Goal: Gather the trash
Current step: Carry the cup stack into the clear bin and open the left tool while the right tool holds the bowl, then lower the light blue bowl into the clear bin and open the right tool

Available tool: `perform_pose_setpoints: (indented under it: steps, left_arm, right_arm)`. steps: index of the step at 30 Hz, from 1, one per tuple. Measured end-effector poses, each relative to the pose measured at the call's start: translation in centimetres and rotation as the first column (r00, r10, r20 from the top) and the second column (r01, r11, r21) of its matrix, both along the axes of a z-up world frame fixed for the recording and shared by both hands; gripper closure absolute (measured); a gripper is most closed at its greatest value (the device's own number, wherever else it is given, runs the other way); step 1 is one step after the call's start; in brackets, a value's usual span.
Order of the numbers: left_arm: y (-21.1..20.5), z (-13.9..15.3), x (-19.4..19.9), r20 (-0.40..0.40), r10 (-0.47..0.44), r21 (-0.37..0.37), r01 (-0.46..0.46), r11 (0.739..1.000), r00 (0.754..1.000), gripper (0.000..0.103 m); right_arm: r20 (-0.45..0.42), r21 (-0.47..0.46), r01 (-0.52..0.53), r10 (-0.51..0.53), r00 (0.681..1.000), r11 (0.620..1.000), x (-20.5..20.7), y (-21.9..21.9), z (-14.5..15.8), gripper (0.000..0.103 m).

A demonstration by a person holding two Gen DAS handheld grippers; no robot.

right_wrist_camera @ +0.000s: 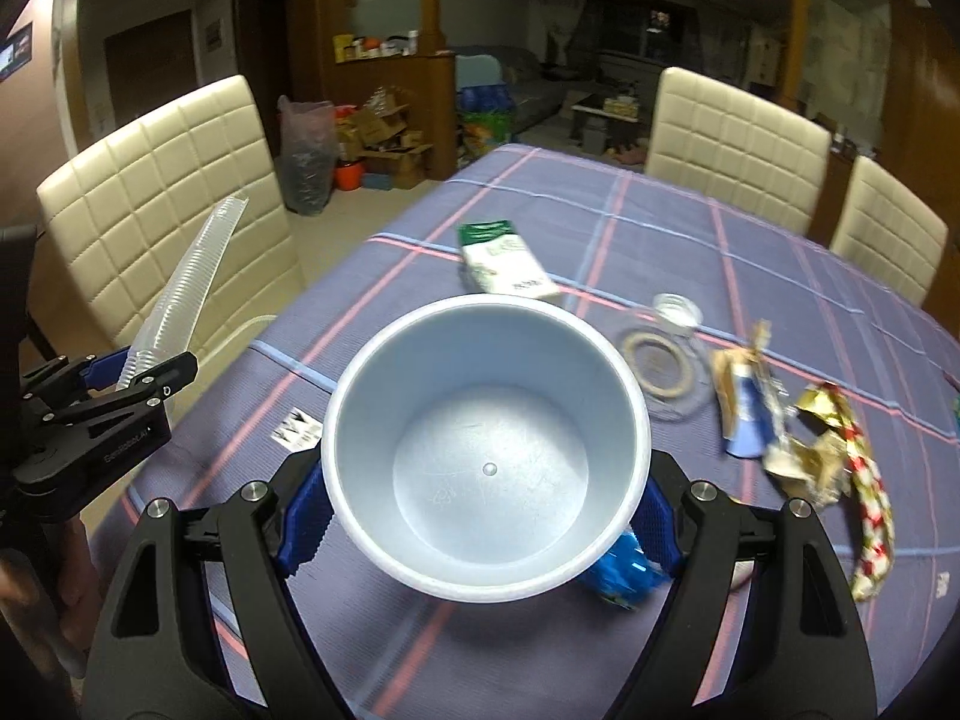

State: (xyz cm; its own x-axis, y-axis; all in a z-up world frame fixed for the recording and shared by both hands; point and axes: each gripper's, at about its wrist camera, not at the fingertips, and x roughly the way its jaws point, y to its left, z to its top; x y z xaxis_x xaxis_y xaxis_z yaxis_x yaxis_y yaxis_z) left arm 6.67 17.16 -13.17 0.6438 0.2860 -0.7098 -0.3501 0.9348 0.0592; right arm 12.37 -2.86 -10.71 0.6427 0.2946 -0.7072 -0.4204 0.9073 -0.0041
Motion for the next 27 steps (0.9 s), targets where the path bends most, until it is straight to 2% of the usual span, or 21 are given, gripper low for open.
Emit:
perform_pose_setpoints:
  steps: [8,15,19,21,23,27]
  left_arm:
    - [5.2,-0.7,-0.5,-0.009,0.087,0.017,-0.086,0.996,0.996,0.058]
    - [8.3,-2.0,0.6,-0.037,0.105,0.005,-0.105,0.994,0.994,0.058]
    - [9.1,-2.6,1.0,-0.035,0.111,0.006,-0.111,0.994,0.993,0.047]
    - [8.8,-2.6,1.0,-0.025,0.108,0.043,-0.107,0.993,0.994,0.034]
    - [8.6,-2.6,0.9,-0.014,0.110,0.070,-0.109,0.992,0.994,0.026]
    - [8.5,-2.9,0.5,-0.018,0.104,0.079,-0.102,0.992,0.994,0.025]
  right_arm:
    - [-0.035,-0.016,-0.077,0.076,0.996,0.997,1.3,5.4,-0.9,0.023]
    - [-0.049,-0.037,-0.119,0.117,0.992,0.992,1.4,8.8,-1.7,0.023]
    - [-0.052,-0.054,-0.126,0.123,0.991,0.991,1.4,9.6,-2.2,0.023]
    - [-0.055,-0.060,-0.125,0.122,0.991,0.990,1.4,9.9,-2.4,0.023]
    - [-0.060,-0.063,-0.125,0.121,0.991,0.990,1.5,9.9,-2.6,0.023]
    - [-0.067,-0.068,-0.127,0.123,0.990,0.990,1.6,10.3,-2.9,0.023]
